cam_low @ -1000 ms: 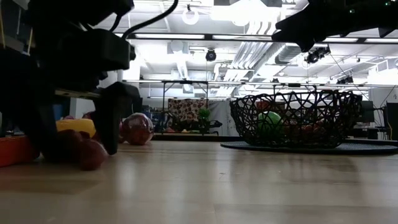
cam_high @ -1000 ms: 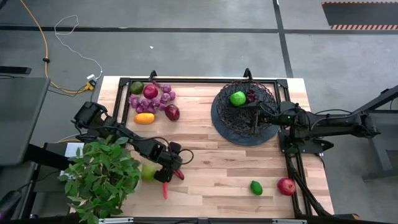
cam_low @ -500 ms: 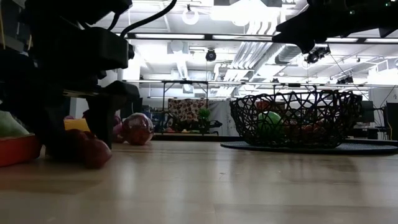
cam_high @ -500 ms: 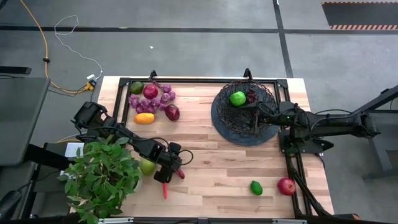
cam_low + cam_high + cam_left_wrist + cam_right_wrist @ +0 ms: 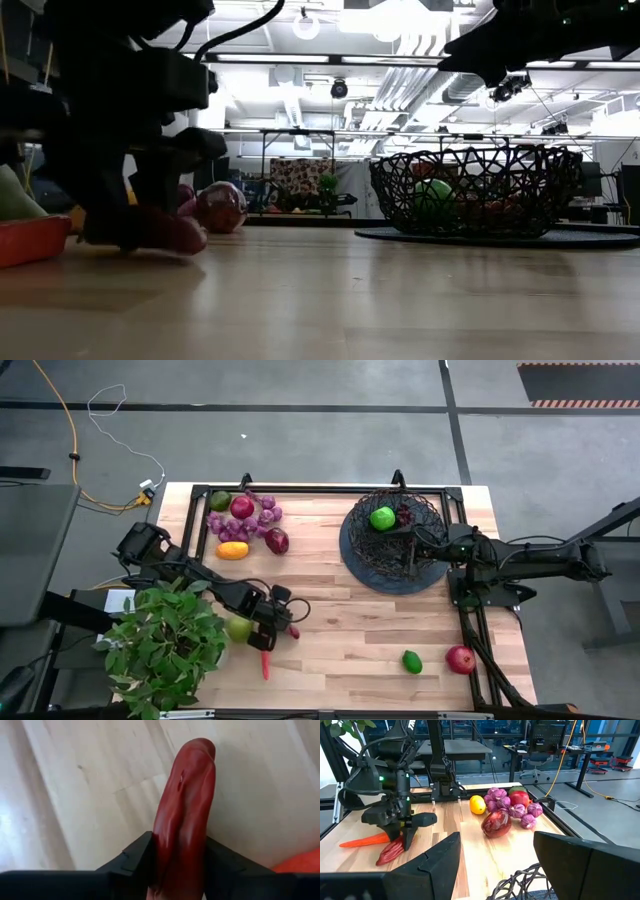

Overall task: Build produce basket
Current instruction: Put the red chili pepper into the black wire basket

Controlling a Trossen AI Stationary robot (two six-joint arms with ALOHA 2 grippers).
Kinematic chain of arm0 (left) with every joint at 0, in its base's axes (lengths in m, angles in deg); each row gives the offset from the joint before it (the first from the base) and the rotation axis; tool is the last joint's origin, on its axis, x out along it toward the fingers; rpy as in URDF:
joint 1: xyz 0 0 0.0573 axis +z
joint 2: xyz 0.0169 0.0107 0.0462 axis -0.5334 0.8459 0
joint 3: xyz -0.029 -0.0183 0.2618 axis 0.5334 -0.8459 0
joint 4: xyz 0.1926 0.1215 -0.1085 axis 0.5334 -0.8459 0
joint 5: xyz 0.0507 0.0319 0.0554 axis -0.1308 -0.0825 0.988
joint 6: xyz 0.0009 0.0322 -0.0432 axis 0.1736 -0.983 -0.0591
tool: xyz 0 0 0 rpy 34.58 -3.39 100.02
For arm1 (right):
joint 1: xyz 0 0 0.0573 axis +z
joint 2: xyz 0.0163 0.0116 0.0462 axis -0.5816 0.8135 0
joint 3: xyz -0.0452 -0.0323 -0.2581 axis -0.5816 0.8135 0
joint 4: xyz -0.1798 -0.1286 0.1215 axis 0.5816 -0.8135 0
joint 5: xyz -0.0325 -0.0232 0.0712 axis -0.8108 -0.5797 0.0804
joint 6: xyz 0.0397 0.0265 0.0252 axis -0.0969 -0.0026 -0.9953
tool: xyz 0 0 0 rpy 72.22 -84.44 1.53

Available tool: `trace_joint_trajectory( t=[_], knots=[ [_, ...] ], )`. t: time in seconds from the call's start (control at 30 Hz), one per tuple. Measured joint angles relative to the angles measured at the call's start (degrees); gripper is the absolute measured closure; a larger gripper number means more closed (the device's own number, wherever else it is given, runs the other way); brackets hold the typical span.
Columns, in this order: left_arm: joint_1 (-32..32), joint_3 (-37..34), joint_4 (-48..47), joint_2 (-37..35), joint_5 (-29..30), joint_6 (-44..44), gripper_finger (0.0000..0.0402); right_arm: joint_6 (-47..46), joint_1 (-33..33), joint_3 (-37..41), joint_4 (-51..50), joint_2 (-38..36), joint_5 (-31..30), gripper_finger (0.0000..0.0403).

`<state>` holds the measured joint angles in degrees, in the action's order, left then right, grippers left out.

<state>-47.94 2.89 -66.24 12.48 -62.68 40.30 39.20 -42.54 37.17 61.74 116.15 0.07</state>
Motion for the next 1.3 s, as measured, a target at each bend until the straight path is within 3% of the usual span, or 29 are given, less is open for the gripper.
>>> trace_joint_trajectory(
  t=[0.33,0.53,0.7,0.83,1.17,1.3],
  knots=[
    [4.25,0.07,-1.1,-11.32,7.31,-5.95,0.0279,0.0,-0.01,0.0,-0.04,0.0,0.01,0.0169],
    [11.96,0.07,2.24,-19.74,5.05,-10.83,0.028,0.0,-0.01,0.0,-0.19,0.0,0.0,0.0169],
    [20.32,-2.69,16.96,-25.91,-5.33,-12.36,0.028,-0.14,-0.03,0.0,-0.43,0.02,-0.01,0.0169],
    [25.71,-7.4,31.59,-29.15,-12.45,-8.58,0.028,-2.19,-0.03,0.0,-0.4,0.02,0.01,0.0169],
    [29.64,-21.35,59.98,-29.27,-13.64,1.74,0.028,-1.99,-0.01,0.0,-0.29,0.02,0.01,0.0169],
    [29.62,-24.05,66.9,-29.21,-13.4,3.45,0.028,-1.96,-0.01,0.0,0.46,0.02,0.01,0.0169]
  ],
)
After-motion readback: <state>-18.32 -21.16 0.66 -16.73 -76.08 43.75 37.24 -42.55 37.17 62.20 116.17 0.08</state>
